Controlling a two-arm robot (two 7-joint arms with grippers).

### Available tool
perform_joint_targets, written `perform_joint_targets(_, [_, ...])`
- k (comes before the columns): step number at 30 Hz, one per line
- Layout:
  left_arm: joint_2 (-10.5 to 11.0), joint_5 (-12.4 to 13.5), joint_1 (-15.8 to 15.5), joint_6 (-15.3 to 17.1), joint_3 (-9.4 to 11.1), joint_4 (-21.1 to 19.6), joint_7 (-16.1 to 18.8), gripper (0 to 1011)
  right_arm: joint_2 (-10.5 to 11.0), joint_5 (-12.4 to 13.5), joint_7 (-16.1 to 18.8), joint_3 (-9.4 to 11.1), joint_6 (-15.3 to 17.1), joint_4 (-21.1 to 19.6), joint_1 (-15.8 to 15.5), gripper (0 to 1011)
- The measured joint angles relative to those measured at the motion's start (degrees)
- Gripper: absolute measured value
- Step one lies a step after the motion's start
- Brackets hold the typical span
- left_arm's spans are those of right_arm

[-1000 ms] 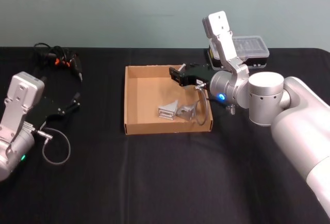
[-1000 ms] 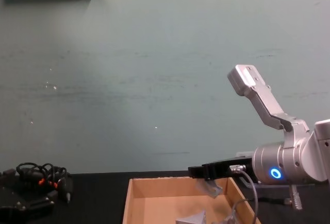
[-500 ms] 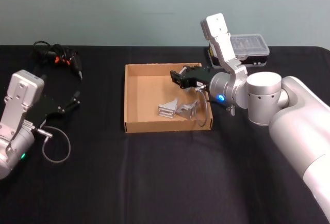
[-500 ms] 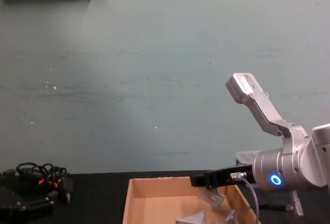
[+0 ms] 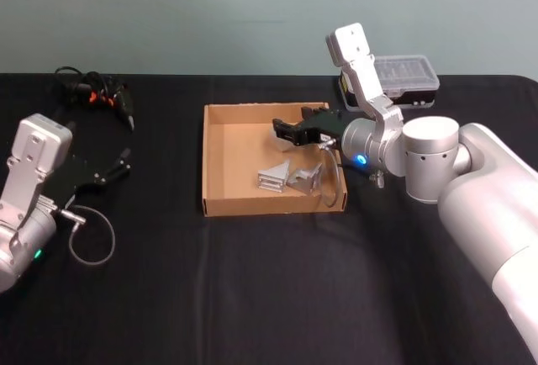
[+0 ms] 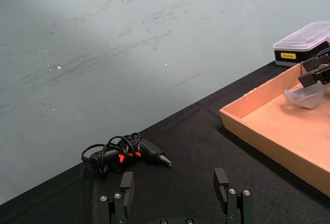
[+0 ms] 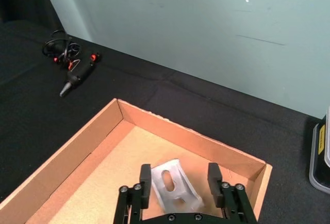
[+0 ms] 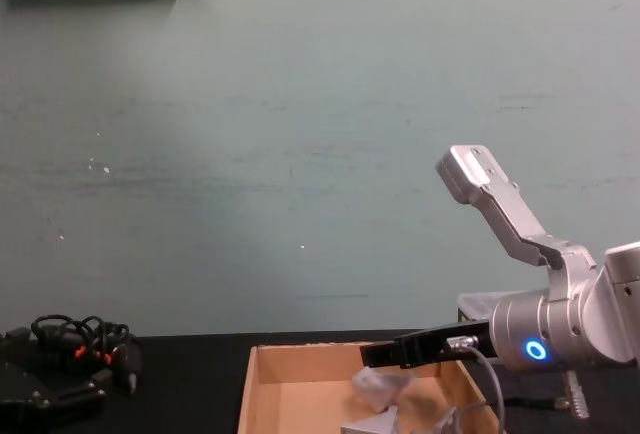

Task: Use one hand to pick up the angle iron from the table and place it into the box.

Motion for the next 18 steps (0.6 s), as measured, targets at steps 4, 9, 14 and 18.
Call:
perform_joint_targets(4, [0.0,0.0,0.0,0.0,0.0,0.0,0.0,1012,0.0,-0.4,0.4,0.2,-0.2,-0.1,-0.1,802])
perform_joint_targets(9, [0.0,0.0,0.0,0.0,0.0,0.0,0.0,1011,0.4,-0.6,0.3,0.9,-0.3,-2.8,-1.3,939])
perform_joint_targets(14, [0.0,0.0,0.0,0.0,0.0,0.0,0.0,1011,1.5,-0.4,-0.2,2.0,0.3,-8.1,-3.7,1002])
perform_joint_targets(18, [0.0,0.0,0.0,0.0,0.0,0.0,0.0,1011,2.6,-0.1,-0.7,2.7,0.9,-13.2,-6.0,1002])
